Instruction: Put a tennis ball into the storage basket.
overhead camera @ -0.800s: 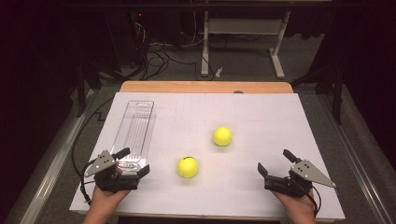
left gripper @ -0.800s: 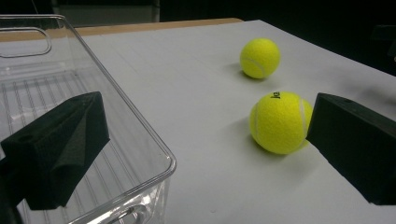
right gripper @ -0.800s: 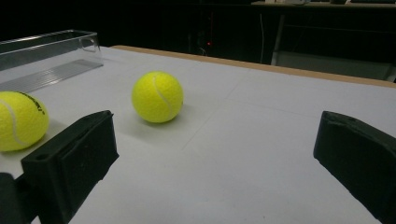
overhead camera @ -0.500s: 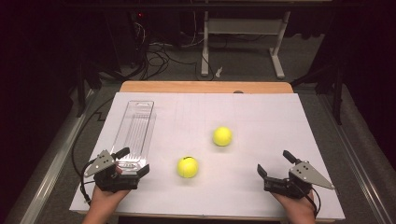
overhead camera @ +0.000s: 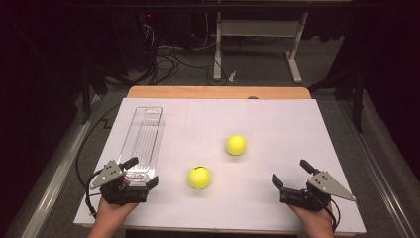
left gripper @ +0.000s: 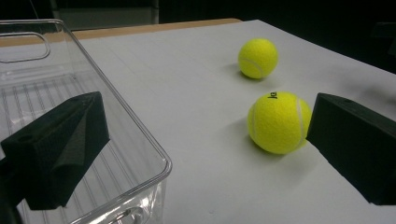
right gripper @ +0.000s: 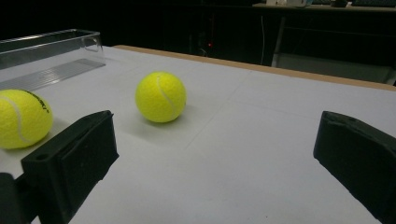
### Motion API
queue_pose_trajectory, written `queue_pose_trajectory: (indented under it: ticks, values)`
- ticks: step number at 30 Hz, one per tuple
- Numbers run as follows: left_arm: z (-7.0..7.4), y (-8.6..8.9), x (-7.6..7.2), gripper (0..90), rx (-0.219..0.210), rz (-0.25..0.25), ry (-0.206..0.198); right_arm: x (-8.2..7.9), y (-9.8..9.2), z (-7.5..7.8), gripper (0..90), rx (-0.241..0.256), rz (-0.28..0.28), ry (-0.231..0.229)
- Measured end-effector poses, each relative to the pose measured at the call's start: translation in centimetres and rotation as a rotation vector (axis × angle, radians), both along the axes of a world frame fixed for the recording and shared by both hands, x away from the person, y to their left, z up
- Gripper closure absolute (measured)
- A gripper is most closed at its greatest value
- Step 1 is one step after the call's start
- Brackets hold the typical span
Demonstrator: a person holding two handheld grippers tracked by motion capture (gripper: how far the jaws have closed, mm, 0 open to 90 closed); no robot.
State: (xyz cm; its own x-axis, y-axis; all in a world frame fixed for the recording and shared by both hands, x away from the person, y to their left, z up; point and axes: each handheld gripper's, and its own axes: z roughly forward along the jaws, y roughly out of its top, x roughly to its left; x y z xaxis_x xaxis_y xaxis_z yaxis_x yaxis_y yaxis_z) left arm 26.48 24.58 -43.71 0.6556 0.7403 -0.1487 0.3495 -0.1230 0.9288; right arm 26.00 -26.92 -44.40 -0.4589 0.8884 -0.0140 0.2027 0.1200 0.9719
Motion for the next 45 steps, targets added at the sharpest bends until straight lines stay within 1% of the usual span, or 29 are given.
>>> queue_pose_trajectory:
  ticks: [5, 11, 12, 14, 15, 18, 21, 23, 24, 26, 27, 29, 31, 33, 34, 35, 36, 37, 38, 39, 40, 41, 45]
  values:
    - [0.0, 0.0, 0.0, 0.2, 0.004, 0.000, 0.002, 0.0, 0.1, 0.1, 0.0, -0.009, 0.000, 0.003]
    - [0.4, 0.2, -0.1, 0.1, 0.020, 0.001, -0.014, 0.0, 0.1, 0.0, 0.0, -0.004, 0.003, 0.006]
    - [0.5, 0.3, -0.2, 0.2, 0.029, 0.002, -0.020, 0.0, 0.1, 0.0, 0.0, -0.003, 0.005, 0.002]
    - [0.6, 0.5, -0.3, 0.1, 0.031, 0.004, -0.022, 0.0, 0.0, -0.1, 0.0, -0.003, 0.004, -0.002]
    - [0.6, 0.7, -0.3, 0.1, 0.022, 0.004, -0.019, 0.0, 0.0, -0.1, 0.0, -0.001, 0.005, -0.002]
    - [0.7, 1.0, -0.3, 0.1, 0.020, 0.008, -0.018, 0.0, 0.0, -0.2, 0.0, -0.002, 0.000, -0.005]
    - [0.8, 1.2, -0.4, 0.2, 0.020, 0.012, -0.022, 0.0, 0.0, -0.3, 0.0, -0.003, -0.007, -0.010]
    - [0.9, 1.5, -0.4, 0.2, 0.012, 0.016, -0.022, 0.0, 0.0, -0.3, 0.0, -0.004, -0.007, -0.008]
    - [0.9, 1.7, -0.4, 0.2, 0.013, 0.022, -0.029, 0.0, 0.0, -0.3, 0.0, -0.003, -0.006, -0.008]
    - [1.0, 2.1, -0.3, 0.2, 0.003, 0.021, -0.037, 0.0, 0.0, -0.4, 0.0, -0.006, -0.002, -0.006]
    - [1.0, 2.1, -0.3, 0.3, 0.003, 0.021, -0.037, 0.1, 0.0, -0.4, 0.0, -0.007, -0.001, -0.005]
    - [1.0, 2.4, -0.3, 0.3, -0.013, 0.023, -0.028, 0.1, 0.0, -0.4, 0.0, -0.007, 0.000, -0.005]
    - [1.0, 2.7, -0.3, 0.4, -0.014, 0.027, -0.031, 0.1, 0.0, -0.5, 0.0, -0.007, 0.000, 0.002]
    - [1.1, 3.1, -0.3, 0.4, -0.027, 0.026, -0.031, 0.1, 0.0, -0.5, 0.0, -0.007, -0.001, 0.001]
    - [1.1, 3.1, -0.3, 0.4, -0.027, 0.026, -0.031, 0.1, 0.0, -0.5, 0.0, -0.008, -0.002, 0.001]
    - [1.1, 3.4, -0.3, 0.4, -0.012, 0.058, -0.024, 0.1, 0.0, -0.5, 0.0, -0.009, -0.002, 0.000]
    - [1.1, 3.8, -0.3, 0.4, -0.012, 0.066, -0.025, 0.1, 0.0, -0.5, 0.1, -0.008, -0.003, 0.000]
    - [1.1, 3.9, -0.3, 0.4, -0.020, 0.058, -0.028, 0.1, 0.0, -0.5, 0.0, -0.008, -0.004, 0.000]
    - [1.1, 4.2, -0.3, 0.4, -0.015, 0.074, -0.023, 0.1, -0.1, -0.5, 0.0, -0.009, -0.003, 0.000]
    - [1.1, 4.4, -0.3, 0.4, -0.018, 0.077, -0.021, 0.1, -0.1, -0.5, 0.0, -0.008, -0.003, 0.000]
    - [1.0, 4.5, -0.2, 0.4, -0.029, 0.070, -0.019, 0.1, -0.1, -0.5, 0.0, -0.008, -0.003, 0.000]
    - [1.0, 4.7, -0.2, 0.4, -0.026, 0.085, -0.016, 0.1, -0.1, -0.5, 0.0, -0.008, -0.004, 0.001]
    - [1.1, 5.1, -0.2, 0.5, -0.024, 0.101, -0.021, 0.1, -0.1, -0.5, 0.0, -0.009, -0.006, 0.000]
